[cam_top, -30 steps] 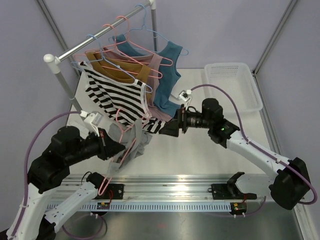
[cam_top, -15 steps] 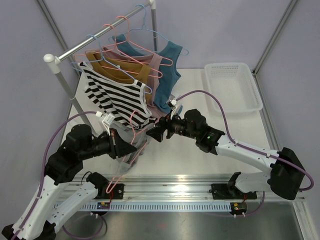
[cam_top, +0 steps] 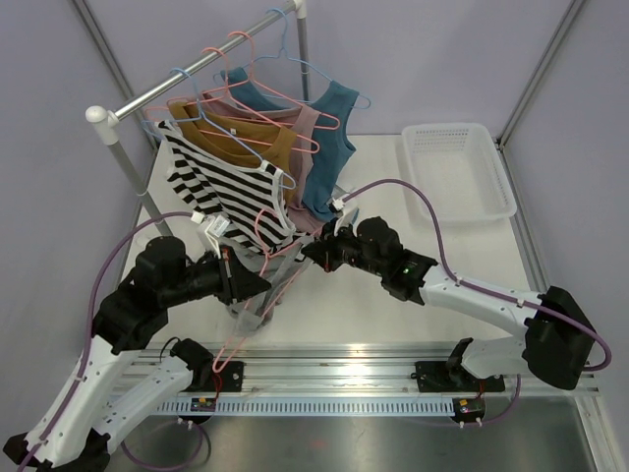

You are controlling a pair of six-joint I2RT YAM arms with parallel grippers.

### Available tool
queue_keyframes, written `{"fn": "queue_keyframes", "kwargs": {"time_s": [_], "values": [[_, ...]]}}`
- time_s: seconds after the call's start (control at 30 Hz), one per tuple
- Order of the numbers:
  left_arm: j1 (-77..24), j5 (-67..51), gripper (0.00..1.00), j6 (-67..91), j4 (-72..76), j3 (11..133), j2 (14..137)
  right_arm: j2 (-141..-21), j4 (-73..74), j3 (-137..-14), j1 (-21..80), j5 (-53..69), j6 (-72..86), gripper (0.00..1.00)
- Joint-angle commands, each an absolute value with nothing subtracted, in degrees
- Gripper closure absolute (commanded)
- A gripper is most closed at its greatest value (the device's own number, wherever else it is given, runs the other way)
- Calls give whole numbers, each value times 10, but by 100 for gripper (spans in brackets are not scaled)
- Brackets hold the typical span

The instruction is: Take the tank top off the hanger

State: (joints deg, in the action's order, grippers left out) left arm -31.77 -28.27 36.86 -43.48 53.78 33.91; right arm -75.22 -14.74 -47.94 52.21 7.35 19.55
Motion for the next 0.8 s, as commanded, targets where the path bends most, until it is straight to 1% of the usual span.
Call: {"fn": "queue_keyframes", "kwargs": {"time_s": [0.0, 0.03, 0.07, 0.17, 0.2, 0.27, 0.33, 0.4, 0.43, 0.47, 0.57, 0.67, 0.7, 0.77], "values": [[-319, -248, 100, 316, -456, 581, 351, -708, -111, -480, 525, -22, 157, 100], [-319, -251, 100, 306, -468, 589, 353, -688, -93, -482, 525, -69, 143, 100], [-319, -260, 100, 297, -470, 592, 353, -678, -75, -487, 519, -89, 139, 100], [-319, -321, 100, 269, -464, 600, 350, -629, -11, -506, 474, -110, 131, 100], [-319, -378, 100, 259, -448, 601, 347, -616, 27, -513, 455, -114, 131, 100], [-319, -444, 100, 261, -423, 603, 332, -587, 76, -544, 401, -120, 129, 100], [-319, -469, 100, 269, -375, 607, 312, -573, 107, -572, 365, -134, 114, 100], [-319, -501, 100, 280, -333, 624, 307, -574, 150, -627, 354, -151, 99, 100], [-319, -506, 100, 285, -321, 631, 312, -583, 166, -648, 347, -154, 88, 100], [-319, -506, 100, 286, -315, 641, 315, -590, 183, -695, 345, -155, 84, 100], [-319, -484, 100, 286, -280, 673, 340, -626, 253, -778, 336, -180, 83, 100], [-319, -480, 100, 329, -166, 662, 346, -666, 342, -849, 318, -188, 91, 100], [-319, -470, 100, 335, -106, 655, 347, -673, 355, -860, 316, -183, 97, 100], [-320, -406, 100, 342, -73, 645, 351, -663, 361, -864, 315, -163, 98, 100]]}}
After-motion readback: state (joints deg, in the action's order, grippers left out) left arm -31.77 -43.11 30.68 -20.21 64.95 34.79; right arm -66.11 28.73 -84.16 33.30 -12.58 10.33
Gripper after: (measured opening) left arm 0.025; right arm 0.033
